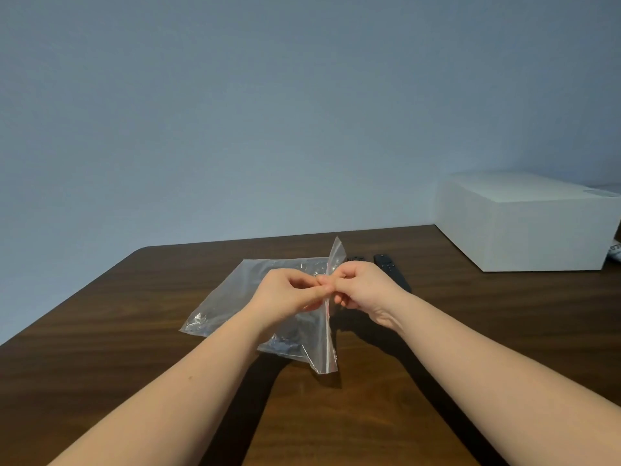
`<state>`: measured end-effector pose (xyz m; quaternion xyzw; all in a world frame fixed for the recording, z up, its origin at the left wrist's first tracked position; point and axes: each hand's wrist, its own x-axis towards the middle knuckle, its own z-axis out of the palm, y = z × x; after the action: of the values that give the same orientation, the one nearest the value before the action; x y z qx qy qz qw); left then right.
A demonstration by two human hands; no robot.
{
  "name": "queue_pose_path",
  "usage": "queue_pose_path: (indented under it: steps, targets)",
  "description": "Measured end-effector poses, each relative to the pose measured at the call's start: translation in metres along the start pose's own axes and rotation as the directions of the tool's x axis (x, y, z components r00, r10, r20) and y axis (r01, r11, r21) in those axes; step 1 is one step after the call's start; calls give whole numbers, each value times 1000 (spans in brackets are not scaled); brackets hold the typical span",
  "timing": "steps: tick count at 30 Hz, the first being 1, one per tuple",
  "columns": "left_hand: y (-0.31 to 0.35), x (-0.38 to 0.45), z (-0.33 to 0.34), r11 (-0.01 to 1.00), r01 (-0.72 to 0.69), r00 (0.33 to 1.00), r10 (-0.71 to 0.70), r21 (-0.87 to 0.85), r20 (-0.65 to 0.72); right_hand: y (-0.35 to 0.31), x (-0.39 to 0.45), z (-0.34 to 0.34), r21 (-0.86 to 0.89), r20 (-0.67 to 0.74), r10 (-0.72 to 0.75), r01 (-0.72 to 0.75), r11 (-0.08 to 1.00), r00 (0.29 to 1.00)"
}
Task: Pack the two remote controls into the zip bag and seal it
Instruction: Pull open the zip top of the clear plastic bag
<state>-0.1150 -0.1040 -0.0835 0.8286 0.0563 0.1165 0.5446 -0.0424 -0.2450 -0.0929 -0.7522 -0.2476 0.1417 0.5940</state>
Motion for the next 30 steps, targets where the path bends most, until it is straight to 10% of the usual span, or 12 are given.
queue_pose_path:
  steps: [9, 22, 30]
  targets:
    - [4, -5, -3, 999, -4, 1000, 4, 50, 6, 10, -7, 10, 204, -3, -49, 48, 978, 999]
    - [1, 6, -20, 921, -7, 944, 134, 390, -300, 17, -3, -1, -167, -163, -2, -25, 986, 987]
    - [3, 8, -17, 868, -109, 972, 194, 484, -131, 23, 4, 1, -449, -192, 94, -173, 876, 977]
